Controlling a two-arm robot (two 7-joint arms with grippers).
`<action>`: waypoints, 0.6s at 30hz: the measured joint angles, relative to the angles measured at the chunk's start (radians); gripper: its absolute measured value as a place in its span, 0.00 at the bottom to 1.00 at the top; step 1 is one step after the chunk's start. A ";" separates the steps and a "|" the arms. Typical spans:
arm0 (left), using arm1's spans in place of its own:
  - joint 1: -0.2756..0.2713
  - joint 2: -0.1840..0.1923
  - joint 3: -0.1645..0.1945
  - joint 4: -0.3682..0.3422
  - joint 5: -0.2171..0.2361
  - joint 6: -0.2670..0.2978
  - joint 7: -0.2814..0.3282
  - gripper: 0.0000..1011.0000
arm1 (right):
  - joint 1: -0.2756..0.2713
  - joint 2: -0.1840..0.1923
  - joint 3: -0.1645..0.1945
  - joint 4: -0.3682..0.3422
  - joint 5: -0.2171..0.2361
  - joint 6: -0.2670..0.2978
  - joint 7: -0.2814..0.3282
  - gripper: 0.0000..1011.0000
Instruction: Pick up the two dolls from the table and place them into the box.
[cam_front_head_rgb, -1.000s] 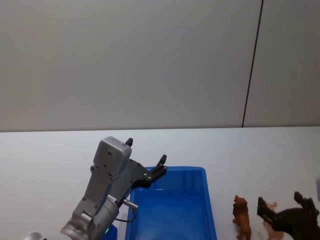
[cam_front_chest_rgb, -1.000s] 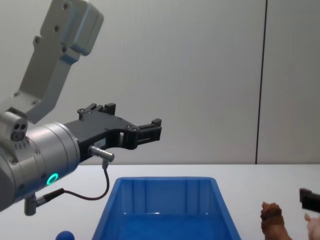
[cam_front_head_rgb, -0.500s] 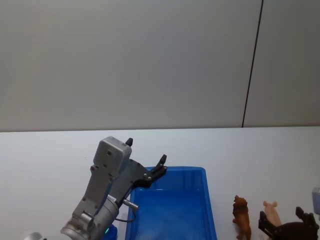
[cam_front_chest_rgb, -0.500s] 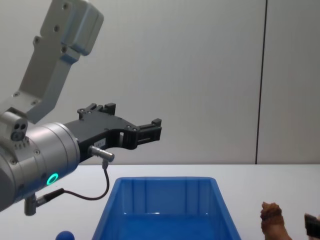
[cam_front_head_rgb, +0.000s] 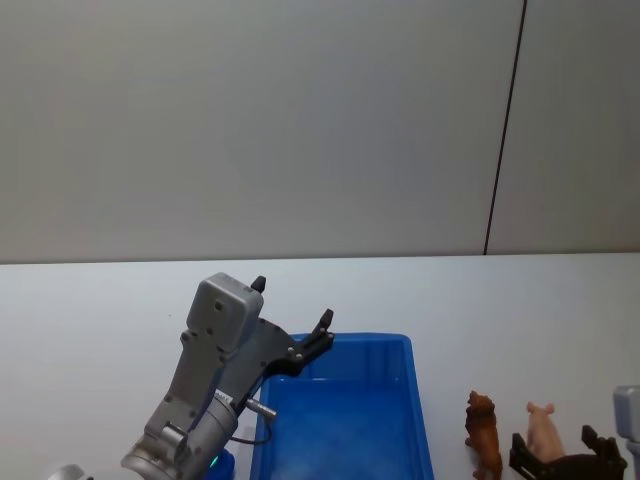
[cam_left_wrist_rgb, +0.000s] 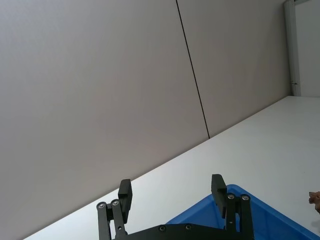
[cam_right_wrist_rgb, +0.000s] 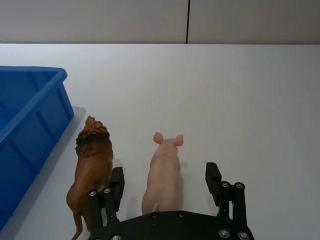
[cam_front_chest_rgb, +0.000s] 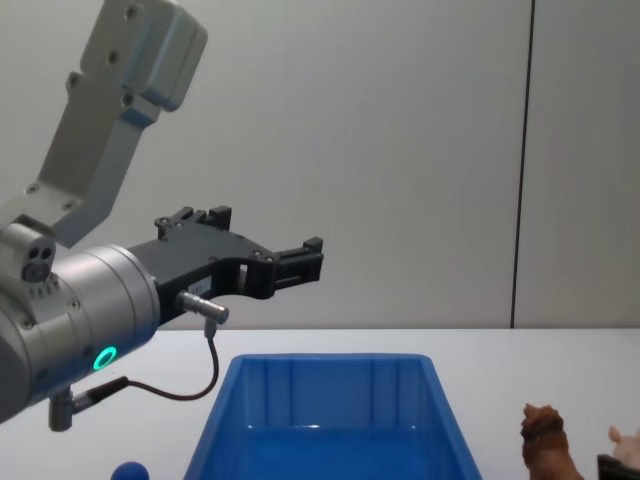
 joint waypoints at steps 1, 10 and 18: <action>0.000 0.000 0.000 0.000 0.000 0.000 0.000 0.99 | 0.002 -0.002 0.000 0.004 -0.001 -0.003 0.004 0.99; 0.000 0.000 0.000 0.000 0.000 0.000 0.000 0.99 | 0.022 -0.020 -0.004 0.053 -0.007 -0.017 0.029 0.93; 0.000 0.000 0.000 0.000 0.000 0.000 0.000 0.99 | 0.030 -0.031 -0.005 0.084 -0.007 -0.011 0.031 0.74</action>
